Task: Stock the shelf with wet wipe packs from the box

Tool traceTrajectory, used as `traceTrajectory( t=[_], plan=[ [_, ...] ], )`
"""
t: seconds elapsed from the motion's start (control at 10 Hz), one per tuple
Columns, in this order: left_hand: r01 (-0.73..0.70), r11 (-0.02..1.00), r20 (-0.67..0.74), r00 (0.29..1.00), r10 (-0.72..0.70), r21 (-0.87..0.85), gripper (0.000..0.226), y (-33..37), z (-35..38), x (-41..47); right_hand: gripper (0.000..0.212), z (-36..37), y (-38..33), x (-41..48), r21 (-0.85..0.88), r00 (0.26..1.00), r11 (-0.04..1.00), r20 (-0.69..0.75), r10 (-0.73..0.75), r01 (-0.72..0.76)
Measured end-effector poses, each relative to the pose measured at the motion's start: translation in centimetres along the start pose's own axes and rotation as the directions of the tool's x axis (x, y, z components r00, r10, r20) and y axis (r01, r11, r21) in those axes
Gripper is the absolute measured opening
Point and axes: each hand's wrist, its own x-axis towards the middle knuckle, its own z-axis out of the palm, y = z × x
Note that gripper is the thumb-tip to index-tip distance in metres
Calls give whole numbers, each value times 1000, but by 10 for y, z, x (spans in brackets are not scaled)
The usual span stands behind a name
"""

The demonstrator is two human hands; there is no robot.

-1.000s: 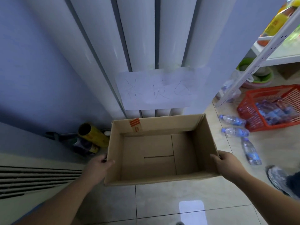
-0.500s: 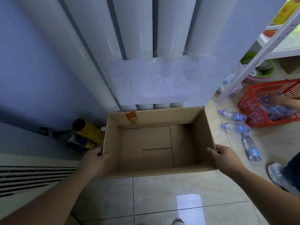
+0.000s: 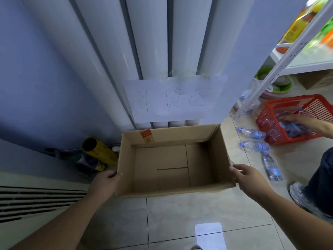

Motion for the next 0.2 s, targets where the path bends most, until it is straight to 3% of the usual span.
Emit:
traceTrajectory(
  t=[0.2],
  plan=[
    [108,992,21,994,-107,-67,17,-38,-17,-66,38,-15,24,-66,17,998,999,-46,48,-48]
  ],
)
